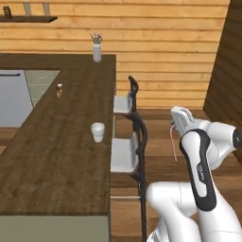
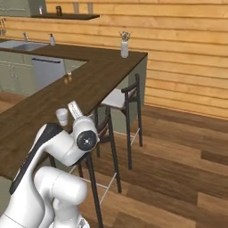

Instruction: Take a straw from the drawer in front and place it inside the glass cup on the dining counter.

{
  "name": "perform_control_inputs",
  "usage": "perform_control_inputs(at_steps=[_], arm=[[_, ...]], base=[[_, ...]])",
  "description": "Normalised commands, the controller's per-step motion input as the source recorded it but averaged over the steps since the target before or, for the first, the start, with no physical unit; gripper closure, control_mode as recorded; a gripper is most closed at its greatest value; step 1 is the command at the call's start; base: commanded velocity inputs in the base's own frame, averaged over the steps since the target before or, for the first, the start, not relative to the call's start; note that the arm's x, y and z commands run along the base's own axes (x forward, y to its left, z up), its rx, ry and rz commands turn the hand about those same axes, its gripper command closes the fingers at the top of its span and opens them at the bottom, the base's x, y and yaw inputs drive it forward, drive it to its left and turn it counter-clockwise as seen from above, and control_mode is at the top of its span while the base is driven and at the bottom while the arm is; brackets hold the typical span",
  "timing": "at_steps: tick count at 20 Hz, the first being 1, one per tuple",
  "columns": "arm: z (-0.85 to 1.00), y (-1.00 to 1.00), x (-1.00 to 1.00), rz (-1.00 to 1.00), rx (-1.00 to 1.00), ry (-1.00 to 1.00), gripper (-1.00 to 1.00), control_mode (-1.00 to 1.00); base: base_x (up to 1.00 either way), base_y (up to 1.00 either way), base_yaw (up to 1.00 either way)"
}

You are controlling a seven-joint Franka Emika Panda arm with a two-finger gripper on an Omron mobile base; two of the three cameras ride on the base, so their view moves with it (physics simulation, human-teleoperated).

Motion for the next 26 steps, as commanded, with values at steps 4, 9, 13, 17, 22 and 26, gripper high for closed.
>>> perform_control_inputs(at_steps=[4,9,13,17,22,26], arm=[[0.0,0.0,0.0,0.0,0.0,0.0,1.0,1.0],[0.0,0.0,0.0,0.0,0.0,0.0,1.0,1.0],[0.0,0.0,0.0,0.0,0.0,0.0,1.0,1.0],[0.0,0.0,0.0,0.0,0.0,0.0,1.0,1.0],[0.0,0.0,0.0,0.0,0.0,0.0,1.0,1.0],[0.0,0.0,0.0,0.0,0.0,0.0,1.0,1.0]], base=[[0.18,-0.06,0.28],[0.14,-0.11,0.23],[0.44,-0.07,0.17],[0.53,0.0,0.24],[0.52,0.0,0.28],[0.6,0.0,0.33]])
